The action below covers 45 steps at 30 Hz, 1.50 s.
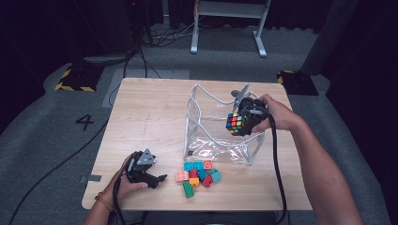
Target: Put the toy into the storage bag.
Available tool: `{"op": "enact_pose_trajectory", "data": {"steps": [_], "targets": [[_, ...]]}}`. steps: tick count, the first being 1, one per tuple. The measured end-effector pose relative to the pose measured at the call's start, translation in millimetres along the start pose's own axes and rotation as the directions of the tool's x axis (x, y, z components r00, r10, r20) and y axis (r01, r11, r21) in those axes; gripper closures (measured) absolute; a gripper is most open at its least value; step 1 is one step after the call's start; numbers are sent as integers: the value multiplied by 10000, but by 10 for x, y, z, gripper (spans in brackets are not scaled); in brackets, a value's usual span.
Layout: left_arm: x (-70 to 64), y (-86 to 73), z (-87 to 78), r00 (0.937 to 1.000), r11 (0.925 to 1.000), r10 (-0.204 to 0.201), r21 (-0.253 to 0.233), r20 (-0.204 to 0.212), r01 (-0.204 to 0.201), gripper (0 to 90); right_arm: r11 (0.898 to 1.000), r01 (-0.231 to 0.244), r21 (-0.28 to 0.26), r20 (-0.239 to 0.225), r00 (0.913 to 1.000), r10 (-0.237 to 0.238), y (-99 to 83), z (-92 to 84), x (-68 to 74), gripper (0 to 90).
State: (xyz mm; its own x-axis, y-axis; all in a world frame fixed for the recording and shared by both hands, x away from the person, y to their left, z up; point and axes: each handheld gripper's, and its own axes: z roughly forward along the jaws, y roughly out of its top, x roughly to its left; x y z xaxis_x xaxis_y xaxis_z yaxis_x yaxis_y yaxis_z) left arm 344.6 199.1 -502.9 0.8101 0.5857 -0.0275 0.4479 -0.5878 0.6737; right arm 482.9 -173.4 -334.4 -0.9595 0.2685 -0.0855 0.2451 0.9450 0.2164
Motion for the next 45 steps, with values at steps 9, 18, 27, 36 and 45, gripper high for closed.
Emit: {"op": "enact_pose_trajectory", "data": {"steps": [9,18,27,36,45], "targets": [[-1,0,0,10000,10000,-3,-6,9,3,116,9985,-466,287,187,9988,461,-72,1,-32,335],[-1,-1,1,10000,10000,-10,-23,0,10,118,9736,-268,-2266,517,9979,394,-184,-196,-39,317],[-6,-3,0,10000,10000,-57,-10,1,57,119,8843,-524,-4640,944,9896,1082,-510,-395,142,266],[-6,-3,-1,10000,10000,-41,-9,-26,41,119,7905,-562,-6099,1209,9792,1628,-812,-533,319,274],[-7,-3,0,10000,10000,-60,-13,-1,60,119,7296,-673,-6805,1489,9623,2277,-1160,-640,543,286]]}}
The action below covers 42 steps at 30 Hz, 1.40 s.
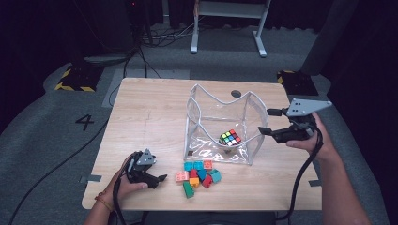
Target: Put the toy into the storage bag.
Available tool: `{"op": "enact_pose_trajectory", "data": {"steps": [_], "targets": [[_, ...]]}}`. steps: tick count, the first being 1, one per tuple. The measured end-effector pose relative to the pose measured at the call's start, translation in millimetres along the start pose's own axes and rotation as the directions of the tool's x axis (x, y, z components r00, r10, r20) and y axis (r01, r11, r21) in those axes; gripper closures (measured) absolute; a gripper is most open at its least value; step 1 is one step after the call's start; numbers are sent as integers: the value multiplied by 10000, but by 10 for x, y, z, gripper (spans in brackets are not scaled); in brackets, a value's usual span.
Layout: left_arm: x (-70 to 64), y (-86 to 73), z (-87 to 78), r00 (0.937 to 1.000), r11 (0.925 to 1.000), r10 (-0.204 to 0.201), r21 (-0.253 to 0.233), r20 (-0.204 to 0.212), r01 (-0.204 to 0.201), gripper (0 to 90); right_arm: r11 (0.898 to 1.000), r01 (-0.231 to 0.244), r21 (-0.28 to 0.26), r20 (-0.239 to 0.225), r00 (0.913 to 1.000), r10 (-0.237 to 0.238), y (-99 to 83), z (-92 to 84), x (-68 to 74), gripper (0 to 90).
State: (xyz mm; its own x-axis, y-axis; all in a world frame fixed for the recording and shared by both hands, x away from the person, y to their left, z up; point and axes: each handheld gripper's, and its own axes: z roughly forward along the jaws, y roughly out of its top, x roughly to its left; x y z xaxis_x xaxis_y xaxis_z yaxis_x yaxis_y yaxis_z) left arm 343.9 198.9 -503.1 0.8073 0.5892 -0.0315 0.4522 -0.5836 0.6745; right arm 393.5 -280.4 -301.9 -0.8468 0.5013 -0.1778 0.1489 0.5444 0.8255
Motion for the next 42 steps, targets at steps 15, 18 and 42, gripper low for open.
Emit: {"op": "enact_pose_trajectory", "data": {"steps": [15,18,42], "targets": [[-3,-1,-3,10000,10000,-24,6,-48,24,119,9972,-743,-78,574,9956,747,-907,-114,287,298],[-3,-1,-5,10000,10000,-23,14,-52,23,119,9954,-956,69,410,9946,952,-1056,-44,362,297],[-3,-1,-4,10000,10000,-22,9,-49,22,119,9942,-629,872,-2187,9724,807,-1381,1068,1095,383]]}}
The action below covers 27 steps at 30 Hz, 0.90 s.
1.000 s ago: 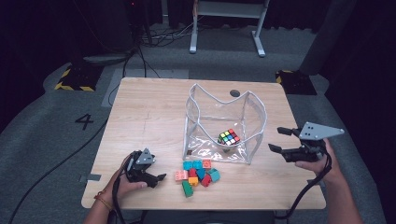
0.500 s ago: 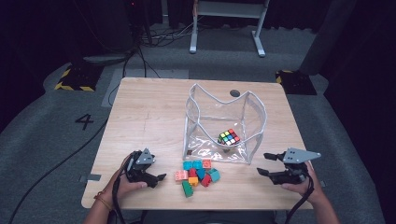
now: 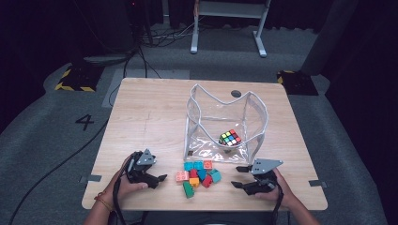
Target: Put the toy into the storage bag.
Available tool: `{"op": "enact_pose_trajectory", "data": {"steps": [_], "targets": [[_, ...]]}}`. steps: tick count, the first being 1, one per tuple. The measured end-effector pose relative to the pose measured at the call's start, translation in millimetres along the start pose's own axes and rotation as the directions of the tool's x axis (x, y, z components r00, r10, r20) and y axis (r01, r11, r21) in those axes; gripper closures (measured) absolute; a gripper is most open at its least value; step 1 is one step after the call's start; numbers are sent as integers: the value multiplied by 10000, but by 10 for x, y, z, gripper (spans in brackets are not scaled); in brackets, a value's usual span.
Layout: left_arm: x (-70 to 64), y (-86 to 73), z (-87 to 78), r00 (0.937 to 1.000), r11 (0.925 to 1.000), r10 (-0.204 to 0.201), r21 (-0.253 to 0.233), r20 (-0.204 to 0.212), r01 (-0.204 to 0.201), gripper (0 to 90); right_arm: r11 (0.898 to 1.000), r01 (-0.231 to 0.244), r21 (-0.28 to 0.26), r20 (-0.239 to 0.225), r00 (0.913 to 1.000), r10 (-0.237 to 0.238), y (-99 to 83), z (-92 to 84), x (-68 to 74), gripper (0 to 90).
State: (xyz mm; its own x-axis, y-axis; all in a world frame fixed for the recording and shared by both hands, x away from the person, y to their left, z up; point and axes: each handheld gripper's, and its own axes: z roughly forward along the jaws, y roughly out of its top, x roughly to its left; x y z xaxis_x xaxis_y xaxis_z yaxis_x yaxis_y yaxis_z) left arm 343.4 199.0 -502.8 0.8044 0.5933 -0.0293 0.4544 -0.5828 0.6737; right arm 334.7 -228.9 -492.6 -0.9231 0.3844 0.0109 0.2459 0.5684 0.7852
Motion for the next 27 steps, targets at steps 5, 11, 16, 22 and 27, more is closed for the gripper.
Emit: {"op": "enact_pose_trajectory", "data": {"steps": [5,11,16,22,27], "targets": [[0,0,1,10000,10000,-4,-6,0,4,120,9976,-145,683,-70,9999,150,70,232,84,366],[-1,0,-2,10000,10000,1,7,-18,-1,120,9985,261,482,-236,9994,-250,223,467,124,341],[-1,-3,-1,10000,10000,2,-5,11,-2,121,9976,405,562,-295,9988,-388,283,547,152,320],[-2,-4,-1,10000,10000,-3,-15,5,3,121,9978,478,454,-374,9982,-461,307,573,157,402],[-3,-5,-1,10000,10000,-3,-35,30,3,121,9984,303,476,-359,9989,-286,284,532,142,497]]}}
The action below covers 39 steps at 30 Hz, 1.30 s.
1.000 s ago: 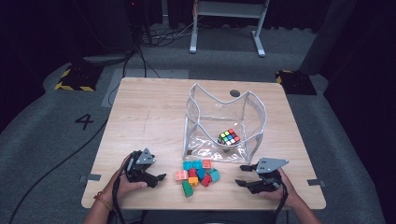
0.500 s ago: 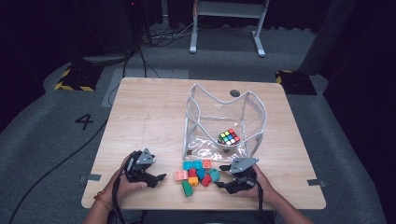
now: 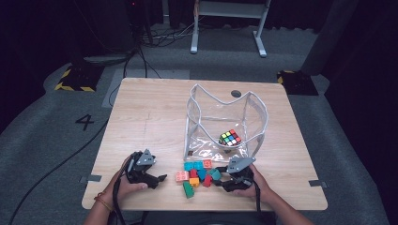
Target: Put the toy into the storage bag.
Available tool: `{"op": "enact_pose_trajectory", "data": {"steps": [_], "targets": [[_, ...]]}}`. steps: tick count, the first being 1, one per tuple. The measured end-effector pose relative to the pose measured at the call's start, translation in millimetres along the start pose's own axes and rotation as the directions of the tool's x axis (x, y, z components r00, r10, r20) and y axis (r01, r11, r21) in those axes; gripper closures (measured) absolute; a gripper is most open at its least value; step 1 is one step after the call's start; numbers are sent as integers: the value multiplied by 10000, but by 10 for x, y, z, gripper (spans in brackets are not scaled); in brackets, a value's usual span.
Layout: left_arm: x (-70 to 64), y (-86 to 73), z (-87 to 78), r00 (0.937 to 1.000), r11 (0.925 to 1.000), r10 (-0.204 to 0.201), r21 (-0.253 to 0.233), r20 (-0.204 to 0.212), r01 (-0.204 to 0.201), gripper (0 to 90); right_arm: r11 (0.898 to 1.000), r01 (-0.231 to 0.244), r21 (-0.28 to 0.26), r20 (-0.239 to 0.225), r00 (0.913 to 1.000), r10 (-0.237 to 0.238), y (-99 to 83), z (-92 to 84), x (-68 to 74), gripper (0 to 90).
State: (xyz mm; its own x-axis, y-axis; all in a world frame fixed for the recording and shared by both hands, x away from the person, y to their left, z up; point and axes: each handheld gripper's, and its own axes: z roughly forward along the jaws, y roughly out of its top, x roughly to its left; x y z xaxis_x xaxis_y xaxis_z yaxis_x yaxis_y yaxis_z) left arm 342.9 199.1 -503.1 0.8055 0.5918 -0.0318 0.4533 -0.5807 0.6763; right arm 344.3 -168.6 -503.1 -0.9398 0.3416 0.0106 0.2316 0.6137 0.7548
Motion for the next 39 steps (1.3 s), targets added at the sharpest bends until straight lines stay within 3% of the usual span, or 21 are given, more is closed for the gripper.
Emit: {"op": "enact_pose_trajectory", "data": {"steps": [2,7,22,29,33,34,39], "targets": [[0,0,0,10000,10000,-1,2,0,1,122,9995,245,-176,25,9997,-244,-6,-2,-21,512],[1,0,-1,10000,10000,7,10,-15,-7,122,9995,213,-250,83,9997,-211,-26,-23,-41,590],[0,0,0,10000,10000,2,4,-3,-2,121,9994,130,-317,232,9997,-123,-119,-144,-75,594],[0,0,0,10000,10000,-9,-5,2,9,122,9990,-339,-291,192,9992,345,-176,-349,-161,594],[1,0,-2,10000,10000,4,10,-11,-4,122,9993,-326,-181,261,9991,331,-221,-471,-213,595],[1,0,-1,10000,10000,6,7,-14,-6,122,9994,-124,-336,280,9995,134,-237,-502,-243,595],[0,0,0,10000,10000,-11,-5,-1,11,122,9980,-246,-577,439,9987,272,-317,-675,-305,595]]}}
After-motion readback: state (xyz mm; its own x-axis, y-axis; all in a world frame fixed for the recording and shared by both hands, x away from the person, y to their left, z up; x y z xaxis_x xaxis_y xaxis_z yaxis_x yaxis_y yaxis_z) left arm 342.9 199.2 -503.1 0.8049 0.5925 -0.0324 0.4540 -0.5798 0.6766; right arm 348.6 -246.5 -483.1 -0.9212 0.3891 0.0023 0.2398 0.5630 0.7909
